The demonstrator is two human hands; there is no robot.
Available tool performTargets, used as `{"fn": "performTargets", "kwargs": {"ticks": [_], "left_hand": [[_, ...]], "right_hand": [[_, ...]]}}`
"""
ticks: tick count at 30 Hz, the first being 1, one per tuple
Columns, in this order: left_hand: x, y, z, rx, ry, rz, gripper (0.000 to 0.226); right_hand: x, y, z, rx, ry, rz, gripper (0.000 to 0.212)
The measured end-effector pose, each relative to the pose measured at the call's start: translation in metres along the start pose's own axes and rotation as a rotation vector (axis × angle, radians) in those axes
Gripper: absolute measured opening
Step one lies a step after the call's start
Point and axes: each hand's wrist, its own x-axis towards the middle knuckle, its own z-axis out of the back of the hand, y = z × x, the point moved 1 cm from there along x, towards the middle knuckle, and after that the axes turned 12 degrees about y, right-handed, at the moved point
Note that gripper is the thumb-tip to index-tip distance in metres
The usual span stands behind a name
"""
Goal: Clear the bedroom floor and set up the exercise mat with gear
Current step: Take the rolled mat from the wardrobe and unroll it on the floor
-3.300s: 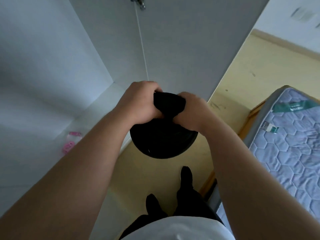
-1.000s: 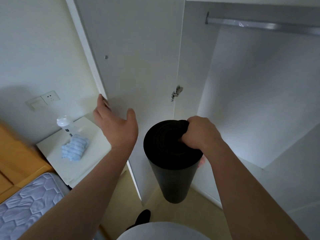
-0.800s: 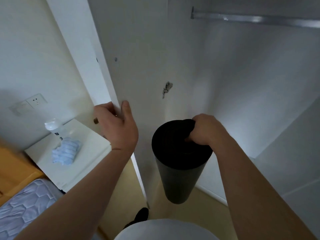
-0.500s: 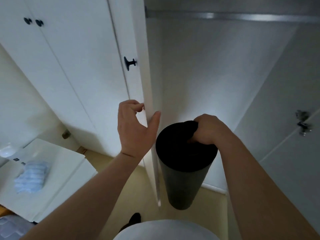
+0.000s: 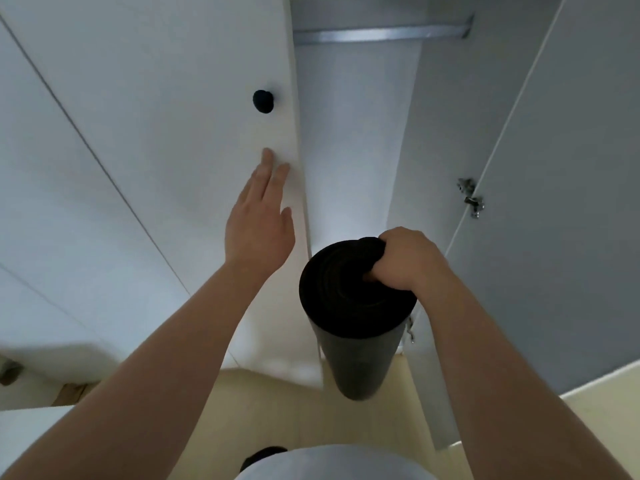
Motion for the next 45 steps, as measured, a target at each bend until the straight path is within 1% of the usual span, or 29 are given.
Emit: {"fn": "performTargets", "kwargs": {"ticks": [3,7,14,18,24,28,35,37,38,39,40,41,42,44,45], "left_hand": [[0.013,0.002,-0.010,0.064,0.096,-0.007,0.083],[0.032,0.010,-0.015,0.093,0.166,-0.023,0.090],[0.060,0.028,-0.023,0.210,0.251,-0.092,0.093],[0.071,0.039,-0.031,0.261,0.273,-0.134,0.094],[0.086,0.055,-0.035,0.321,0.285,-0.195,0.094],[0.098,0.065,-0.035,0.300,0.298,-0.229,0.091],[0.110,0.077,-0.033,0.273,0.293,-0.296,0.085],[0.108,0.075,-0.030,0.200,0.293,-0.301,0.080],[0.105,0.071,-0.027,0.119,0.299,-0.309,0.076],[0.099,0.064,-0.024,0.006,0.330,-0.330,0.073],[0.094,0.057,-0.021,-0.142,0.406,-0.364,0.071],[0.089,0.049,-0.019,-0.306,0.534,-0.422,0.070],[0.083,0.040,-0.015,-0.437,0.705,-0.499,0.071],[0.069,0.021,-0.009,-0.567,1.064,-0.649,0.078],[0.062,0.012,-0.009,-0.577,1.178,-0.707,0.082]], "right_hand": [[0.001,-0.004,0.001,0.035,-0.049,-0.049,0.021],[0.004,0.001,-0.002,0.085,-0.108,-0.122,0.022],[0.011,0.016,-0.008,0.137,-0.176,-0.247,0.024],[0.010,0.025,-0.016,0.193,-0.224,-0.316,0.020],[0.003,0.042,-0.031,0.221,-0.248,-0.418,0.019],[-0.004,0.053,-0.041,0.223,-0.267,-0.471,0.016],[-0.021,0.067,-0.059,0.210,-0.319,-0.575,0.022],[-0.025,0.069,-0.062,0.207,-0.327,-0.582,0.022],[-0.029,0.071,-0.063,0.201,-0.332,-0.588,0.024],[-0.032,0.072,-0.065,0.199,-0.337,-0.597,0.028],[-0.036,0.072,-0.066,0.201,-0.341,-0.604,0.033],[-0.039,0.072,-0.067,0.209,-0.346,-0.611,0.039],[-0.042,0.073,-0.068,0.217,-0.351,-0.615,0.043],[-0.047,0.073,-0.068,0.223,-0.369,-0.614,0.042],[-0.048,0.072,-0.068,0.218,-0.383,-0.609,0.039]]}}
